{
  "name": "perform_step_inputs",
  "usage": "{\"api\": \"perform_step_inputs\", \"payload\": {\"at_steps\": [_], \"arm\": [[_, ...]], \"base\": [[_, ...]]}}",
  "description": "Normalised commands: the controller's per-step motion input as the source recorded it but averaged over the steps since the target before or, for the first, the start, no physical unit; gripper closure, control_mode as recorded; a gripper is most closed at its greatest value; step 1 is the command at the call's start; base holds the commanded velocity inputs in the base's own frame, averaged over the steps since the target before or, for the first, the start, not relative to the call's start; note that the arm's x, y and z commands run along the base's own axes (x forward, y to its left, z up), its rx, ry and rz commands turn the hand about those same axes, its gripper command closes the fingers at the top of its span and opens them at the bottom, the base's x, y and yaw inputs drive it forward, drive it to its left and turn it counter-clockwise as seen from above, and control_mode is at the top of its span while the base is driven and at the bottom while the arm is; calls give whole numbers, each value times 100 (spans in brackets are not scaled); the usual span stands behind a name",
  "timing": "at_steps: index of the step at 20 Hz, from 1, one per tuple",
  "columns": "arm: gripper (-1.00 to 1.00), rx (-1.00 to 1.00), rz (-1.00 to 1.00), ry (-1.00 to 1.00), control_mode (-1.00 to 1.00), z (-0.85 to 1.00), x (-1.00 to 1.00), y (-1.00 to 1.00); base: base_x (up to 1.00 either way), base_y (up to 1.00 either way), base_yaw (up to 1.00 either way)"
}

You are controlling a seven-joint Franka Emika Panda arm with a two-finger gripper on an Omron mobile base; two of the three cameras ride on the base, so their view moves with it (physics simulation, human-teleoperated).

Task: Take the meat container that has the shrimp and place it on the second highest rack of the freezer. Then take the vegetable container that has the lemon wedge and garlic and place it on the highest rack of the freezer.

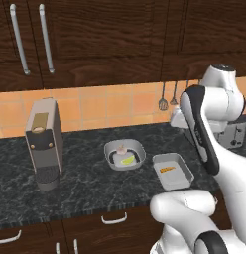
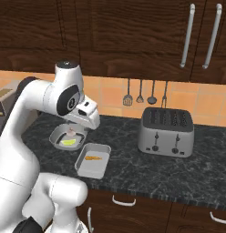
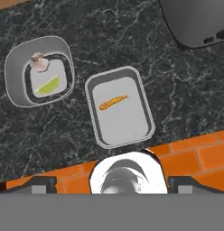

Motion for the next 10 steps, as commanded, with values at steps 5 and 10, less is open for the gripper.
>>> {"api": "perform_step_inputs", "payload": {"at_steps": [5,10], "arm": [[-100,7,-61,10,-100,-46,-21,-20],[-100,1,-45,9,-100,-45,3,-9]], "base": [[0,0,0],[0,0,0]]}}
